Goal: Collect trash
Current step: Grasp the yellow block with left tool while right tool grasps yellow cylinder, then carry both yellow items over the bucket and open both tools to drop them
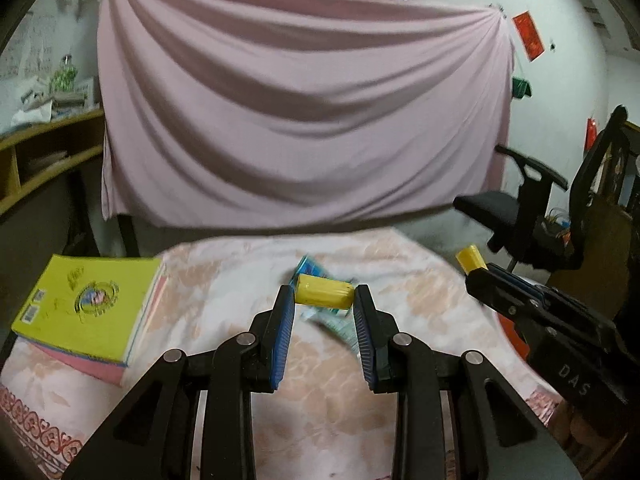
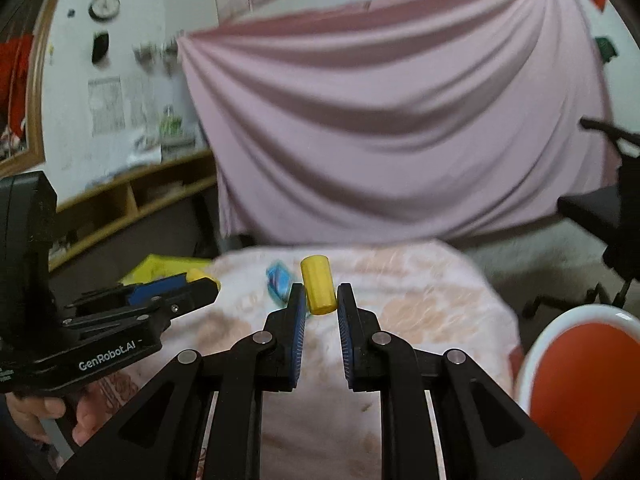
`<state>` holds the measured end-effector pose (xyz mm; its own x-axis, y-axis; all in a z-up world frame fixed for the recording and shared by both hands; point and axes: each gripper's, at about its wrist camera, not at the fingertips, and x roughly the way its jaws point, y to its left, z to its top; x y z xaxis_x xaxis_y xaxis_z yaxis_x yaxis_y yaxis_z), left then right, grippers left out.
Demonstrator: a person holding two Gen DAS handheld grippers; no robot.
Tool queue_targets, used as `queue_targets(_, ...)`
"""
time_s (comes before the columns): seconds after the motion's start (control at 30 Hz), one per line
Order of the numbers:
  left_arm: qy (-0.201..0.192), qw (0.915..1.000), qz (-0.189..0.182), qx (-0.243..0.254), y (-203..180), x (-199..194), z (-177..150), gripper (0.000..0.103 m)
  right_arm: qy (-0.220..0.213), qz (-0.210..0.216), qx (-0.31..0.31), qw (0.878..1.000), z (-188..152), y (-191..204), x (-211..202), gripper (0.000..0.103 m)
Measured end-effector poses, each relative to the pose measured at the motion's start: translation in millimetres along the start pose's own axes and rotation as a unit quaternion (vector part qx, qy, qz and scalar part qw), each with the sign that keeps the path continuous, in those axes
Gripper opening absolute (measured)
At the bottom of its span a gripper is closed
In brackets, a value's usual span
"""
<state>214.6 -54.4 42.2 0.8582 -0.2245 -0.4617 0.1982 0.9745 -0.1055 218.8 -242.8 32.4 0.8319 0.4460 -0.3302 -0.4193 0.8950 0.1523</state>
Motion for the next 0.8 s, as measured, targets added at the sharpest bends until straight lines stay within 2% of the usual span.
queue_targets(0.2, -0.062, 0.9974, -0.008, 0.036, -33.4, -27.9, 14.9, 0.026, -0.084, -0.038, -0.002, 0.996, 10.6, -4.8, -36.4, 0.014)
queue_targets(0.33, -0.102, 0.9928, -0.017, 0.06, -57.0, -46.5, 20.7, 0.026, -0.124, -0.067, -0.001, 0.99, 15.7, -9.5, -56.9, 0.014)
queue_targets(0.57, -0.152, 0.9818, -0.047, 0.105, -101.0, -65.5, 26.9, 0.026, -0.16, -0.115, 0.0, 0.98, 19.2, -24.3, -81.7, 0.014)
queue_targets(0.8, -0.166, 0.9721, -0.08, 0.145, -138.5, -65.1, 24.4, 0.026, -0.182, -0.154, 0.013, 0.971, 17.4, -50.4, -108.4, 0.014)
